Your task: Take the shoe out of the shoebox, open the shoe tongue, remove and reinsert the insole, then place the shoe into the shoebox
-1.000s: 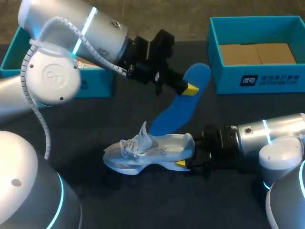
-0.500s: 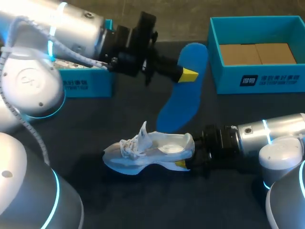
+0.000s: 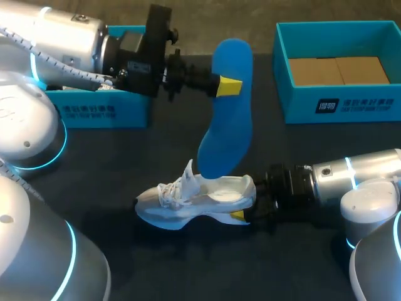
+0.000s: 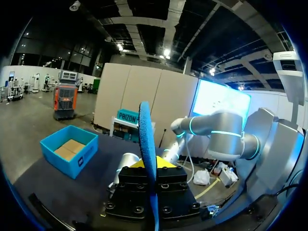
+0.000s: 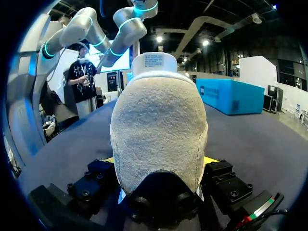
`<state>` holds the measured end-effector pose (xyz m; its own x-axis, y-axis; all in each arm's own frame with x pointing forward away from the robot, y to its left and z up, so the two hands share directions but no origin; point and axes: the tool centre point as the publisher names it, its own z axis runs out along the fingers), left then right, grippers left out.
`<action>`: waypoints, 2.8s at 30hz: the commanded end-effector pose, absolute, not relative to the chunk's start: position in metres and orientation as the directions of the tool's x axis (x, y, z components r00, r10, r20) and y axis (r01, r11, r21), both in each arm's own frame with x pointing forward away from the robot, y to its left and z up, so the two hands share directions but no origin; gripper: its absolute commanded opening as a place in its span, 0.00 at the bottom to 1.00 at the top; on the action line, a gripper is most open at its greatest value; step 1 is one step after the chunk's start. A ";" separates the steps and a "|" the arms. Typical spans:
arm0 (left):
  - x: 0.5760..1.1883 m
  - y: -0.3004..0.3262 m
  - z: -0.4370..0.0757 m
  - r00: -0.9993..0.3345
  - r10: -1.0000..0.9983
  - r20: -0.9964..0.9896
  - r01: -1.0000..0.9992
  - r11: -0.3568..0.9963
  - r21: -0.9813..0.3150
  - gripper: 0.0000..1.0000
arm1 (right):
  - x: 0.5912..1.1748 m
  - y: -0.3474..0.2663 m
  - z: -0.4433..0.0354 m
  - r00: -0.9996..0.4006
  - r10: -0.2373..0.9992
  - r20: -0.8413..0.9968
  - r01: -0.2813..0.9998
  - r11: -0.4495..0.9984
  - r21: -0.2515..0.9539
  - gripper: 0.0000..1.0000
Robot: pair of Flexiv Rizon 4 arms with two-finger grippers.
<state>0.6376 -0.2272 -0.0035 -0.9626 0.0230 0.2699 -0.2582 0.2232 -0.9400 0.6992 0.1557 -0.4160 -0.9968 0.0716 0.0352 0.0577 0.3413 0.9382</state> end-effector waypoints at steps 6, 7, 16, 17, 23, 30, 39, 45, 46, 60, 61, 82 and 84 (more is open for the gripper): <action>0.626 -0.213 0.020 -0.960 -0.009 0.281 -0.277 0.192 -0.941 0.00 | 0.698 0.157 -0.416 -0.997 0.072 0.036 0.059 0.347 0.936 0.00; 0.627 -0.209 0.024 -0.957 -0.010 0.291 -0.287 0.187 -0.939 0.00 | 0.698 0.157 -0.416 -0.997 0.072 0.036 0.059 0.347 0.936 0.00; 0.615 -0.176 0.041 -0.949 0.108 0.295 -0.272 0.189 -0.944 0.00 | 0.698 0.157 -0.416 -0.997 0.072 0.036 0.059 0.347 0.936 0.00; 0.614 -0.174 0.043 -0.950 0.115 0.290 -0.267 0.185 -0.946 0.00 | 0.698 0.157 -0.416 -0.997 0.072 0.036 0.059 0.347 0.936 0.00; 0.607 -0.183 0.039 -0.939 0.160 0.303 -0.272 0.188 -0.944 0.00 | 0.698 0.157 -0.416 -0.997 0.072 0.036 0.059 0.347 0.936 0.00; 0.600 -0.182 0.040 -0.938 0.143 0.316 -0.288 0.188 -0.939 0.00 | 0.698 0.157 -0.416 -0.997 0.072 0.036 0.059 0.347 0.936 0.00; 0.600 -0.182 0.040 -0.938 0.140 0.317 -0.288 0.192 -0.938 0.00 | 0.699 0.155 -0.415 -0.997 0.072 0.028 0.052 0.359 0.932 0.09; 0.600 -0.182 0.040 -0.938 0.140 0.317 -0.288 0.192 -0.938 0.00 | 0.699 0.144 -0.410 -0.996 0.085 0.012 0.045 0.400 0.915 1.00; 0.600 -0.182 0.040 -0.938 0.140 0.317 -0.288 0.192 -0.938 0.00 | 0.699 0.142 -0.409 -0.996 0.084 0.003 0.039 0.419 0.907 1.00; 0.600 -0.182 0.040 -0.938 0.140 0.317 -0.288 0.192 -0.938 0.00 | 0.702 0.118 -0.381 -0.996 0.062 -0.067 -0.006 0.686 0.727 1.00; 0.600 -0.182 0.040 -0.938 0.140 0.317 -0.288 0.192 -0.938 0.00 | 0.702 0.117 -0.379 -0.996 0.055 -0.069 -0.010 0.710 0.704 1.00; 0.600 -0.182 0.040 -0.938 0.140 0.317 -0.288 0.192 -0.938 0.00 | 0.707 0.124 -0.354 -0.998 0.048 -0.038 0.041 0.983 0.178 1.00; 0.600 -0.182 0.040 -0.938 0.140 0.317 -0.288 0.192 -0.938 0.00 | 0.707 0.124 -0.350 -0.998 0.054 -0.041 0.047 0.987 0.154 1.00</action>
